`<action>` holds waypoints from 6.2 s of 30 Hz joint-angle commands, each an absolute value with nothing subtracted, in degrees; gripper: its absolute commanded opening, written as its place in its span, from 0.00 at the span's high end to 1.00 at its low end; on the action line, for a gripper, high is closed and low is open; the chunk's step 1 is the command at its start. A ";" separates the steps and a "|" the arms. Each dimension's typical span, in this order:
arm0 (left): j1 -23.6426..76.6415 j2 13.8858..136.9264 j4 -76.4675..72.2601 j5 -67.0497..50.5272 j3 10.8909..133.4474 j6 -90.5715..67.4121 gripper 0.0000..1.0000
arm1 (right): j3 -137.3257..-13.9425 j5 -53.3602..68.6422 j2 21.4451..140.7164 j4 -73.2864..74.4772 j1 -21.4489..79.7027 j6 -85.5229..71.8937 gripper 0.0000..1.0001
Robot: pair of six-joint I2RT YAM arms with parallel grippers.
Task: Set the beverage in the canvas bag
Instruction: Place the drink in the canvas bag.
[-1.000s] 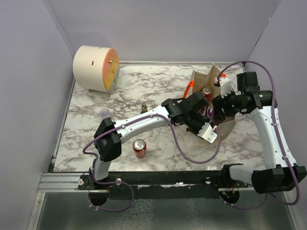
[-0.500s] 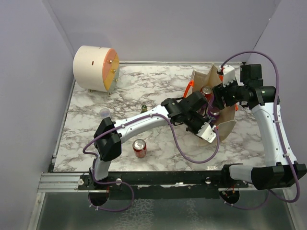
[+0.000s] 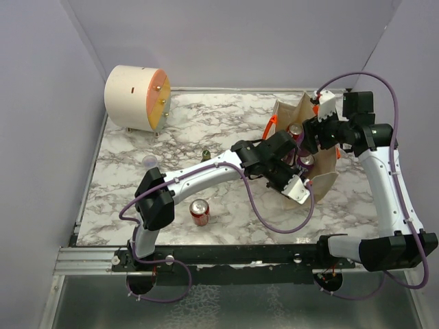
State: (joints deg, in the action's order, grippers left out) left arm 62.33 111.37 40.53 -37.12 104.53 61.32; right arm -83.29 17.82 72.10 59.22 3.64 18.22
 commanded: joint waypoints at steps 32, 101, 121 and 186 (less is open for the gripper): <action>64.21 114.65 44.13 -38.17 111.84 66.14 0.93 | -68.50 21.53 67.74 56.47 3.37 26.29 0.96; 65.31 111.01 35.49 -30.37 116.42 60.81 1.00 | -52.02 23.31 78.95 45.75 5.45 35.24 0.98; 65.35 110.04 37.51 -30.90 110.01 61.49 1.00 | -52.47 25.77 78.93 47.76 5.45 36.24 0.89; 65.36 109.13 37.74 -31.41 107.86 59.32 0.91 | -73.52 29.86 78.30 55.76 4.27 28.28 0.22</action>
State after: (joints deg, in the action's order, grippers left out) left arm 64.64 112.53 37.78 -29.12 108.49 59.48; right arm -71.16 27.81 77.60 53.89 5.02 29.63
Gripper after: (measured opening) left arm 0.086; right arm 0.781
